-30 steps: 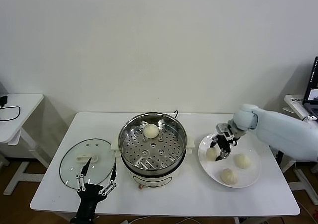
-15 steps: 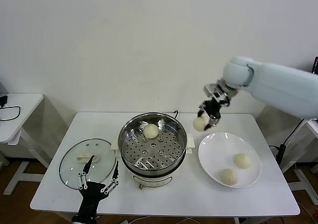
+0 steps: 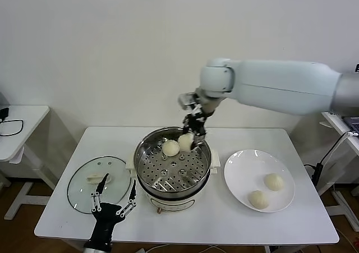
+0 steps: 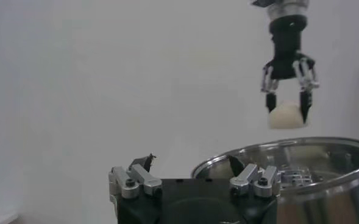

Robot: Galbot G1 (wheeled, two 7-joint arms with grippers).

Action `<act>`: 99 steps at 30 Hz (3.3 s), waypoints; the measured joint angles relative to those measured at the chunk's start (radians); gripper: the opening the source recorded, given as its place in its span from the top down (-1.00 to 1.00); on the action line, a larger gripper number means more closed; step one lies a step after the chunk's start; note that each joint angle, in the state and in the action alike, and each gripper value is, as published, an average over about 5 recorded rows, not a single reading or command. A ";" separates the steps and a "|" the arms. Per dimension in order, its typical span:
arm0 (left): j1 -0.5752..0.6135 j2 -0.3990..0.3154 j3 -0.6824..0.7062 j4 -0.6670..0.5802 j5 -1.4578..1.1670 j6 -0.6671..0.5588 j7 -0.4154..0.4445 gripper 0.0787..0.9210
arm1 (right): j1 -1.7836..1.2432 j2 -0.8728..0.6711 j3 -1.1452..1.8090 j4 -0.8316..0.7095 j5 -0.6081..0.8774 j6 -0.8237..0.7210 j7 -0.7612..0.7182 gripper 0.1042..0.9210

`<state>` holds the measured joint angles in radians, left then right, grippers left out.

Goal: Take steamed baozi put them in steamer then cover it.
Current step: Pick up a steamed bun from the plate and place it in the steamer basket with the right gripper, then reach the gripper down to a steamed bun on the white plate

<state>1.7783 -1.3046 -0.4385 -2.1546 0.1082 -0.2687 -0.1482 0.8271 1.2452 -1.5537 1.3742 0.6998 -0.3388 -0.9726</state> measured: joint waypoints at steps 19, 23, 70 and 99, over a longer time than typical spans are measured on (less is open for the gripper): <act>-0.003 0.002 -0.011 0.011 0.000 -0.002 -0.007 -0.77 | -0.128 0.178 -0.009 -0.087 0.030 -0.051 0.123 -0.24; -0.004 0.001 -0.012 0.012 0.000 -0.002 -0.008 -0.77 | -0.150 0.193 -0.005 -0.100 0.028 -0.052 0.130 -0.25; 0.009 -0.006 -0.014 -0.015 0.022 0.012 -0.009 -0.77 | -0.175 -0.556 0.147 0.110 -0.314 0.169 -0.168 -0.76; 0.011 -0.011 -0.025 -0.001 0.024 0.015 -0.011 -0.77 | -0.623 -0.636 0.346 -0.049 -0.519 0.248 -0.209 -0.76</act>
<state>1.7890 -1.3152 -0.4630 -2.1559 0.1319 -0.2534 -0.1589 0.2046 0.6096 -1.2074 1.3251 0.1809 -0.0909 -1.1820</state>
